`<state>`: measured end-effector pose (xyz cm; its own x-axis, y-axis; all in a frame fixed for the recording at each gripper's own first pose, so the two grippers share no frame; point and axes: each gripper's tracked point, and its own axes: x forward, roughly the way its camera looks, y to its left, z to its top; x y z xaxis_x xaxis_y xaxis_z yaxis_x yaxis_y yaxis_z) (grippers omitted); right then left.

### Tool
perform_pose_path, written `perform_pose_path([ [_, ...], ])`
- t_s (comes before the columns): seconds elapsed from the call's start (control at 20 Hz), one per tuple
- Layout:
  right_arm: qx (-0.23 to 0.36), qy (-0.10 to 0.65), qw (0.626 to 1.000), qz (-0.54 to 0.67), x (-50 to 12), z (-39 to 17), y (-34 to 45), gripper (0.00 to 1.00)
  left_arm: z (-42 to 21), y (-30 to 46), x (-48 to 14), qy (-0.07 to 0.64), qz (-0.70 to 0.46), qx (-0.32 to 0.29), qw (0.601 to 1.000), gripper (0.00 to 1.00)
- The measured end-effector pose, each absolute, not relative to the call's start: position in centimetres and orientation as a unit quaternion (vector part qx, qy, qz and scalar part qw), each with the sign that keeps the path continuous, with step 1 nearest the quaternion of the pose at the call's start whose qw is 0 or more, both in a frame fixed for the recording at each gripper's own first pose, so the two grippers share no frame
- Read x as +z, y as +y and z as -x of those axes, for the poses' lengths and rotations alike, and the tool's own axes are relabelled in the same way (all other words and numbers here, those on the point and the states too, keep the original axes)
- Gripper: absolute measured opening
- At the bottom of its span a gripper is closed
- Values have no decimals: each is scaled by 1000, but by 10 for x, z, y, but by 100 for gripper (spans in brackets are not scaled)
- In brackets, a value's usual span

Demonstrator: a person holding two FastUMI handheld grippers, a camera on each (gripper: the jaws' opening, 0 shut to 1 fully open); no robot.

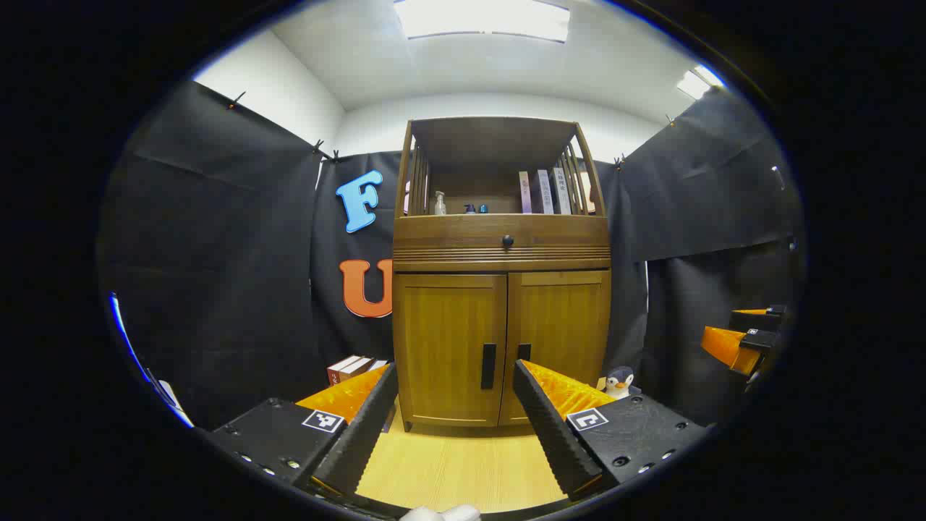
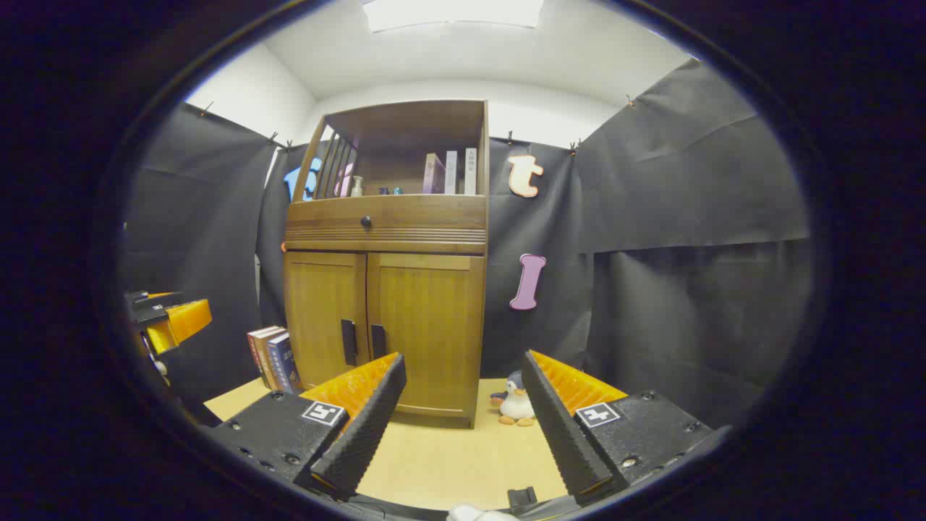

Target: Open the right door of the double-door shoe cabinet with the right hand, and open the left door with the left hand.

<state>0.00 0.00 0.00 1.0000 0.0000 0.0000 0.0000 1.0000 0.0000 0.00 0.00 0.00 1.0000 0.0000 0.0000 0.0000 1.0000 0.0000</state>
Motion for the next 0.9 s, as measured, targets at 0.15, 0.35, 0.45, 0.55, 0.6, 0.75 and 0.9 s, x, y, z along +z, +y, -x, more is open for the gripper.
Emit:
perform_pose_path([
  [0.15, -3, -1, 1000, 3, 0, 3, 5, 100, -1, 1, -3, 2, -9, -5, 1000, 100],
  [0.35, 0, 3, 1000, 7, -3, 3, 14, 100, 0, 1, -9, 11, -10, -7, 1000, 96],
  [0.45, 1, 3, 1000, 6, -3, 2, 16, 100, -1, 4, -11, 14, -15, -6, 1000, 100],
  [0.55, -1, 4, 1000, 5, -3, 0, 16, 100, -3, 5, -13, 16, -15, -7, 1000, 96],
  [0.6, -3, 5, 1000, 4, -3, 0, 15, 100, -4, 5, -14, 17, -15, -8, 1000, 96],
  [0.75, -6, 5, 1000, 0, -4, -2, 15, 100, -8, 4, -13, 16, -17, -11, 1000, 96],
  [0.9, -17, 6, 1000, 3, -11, -11, 7, 100, -9, 2, -12, 18, -17, -17, 1000, 96],
])
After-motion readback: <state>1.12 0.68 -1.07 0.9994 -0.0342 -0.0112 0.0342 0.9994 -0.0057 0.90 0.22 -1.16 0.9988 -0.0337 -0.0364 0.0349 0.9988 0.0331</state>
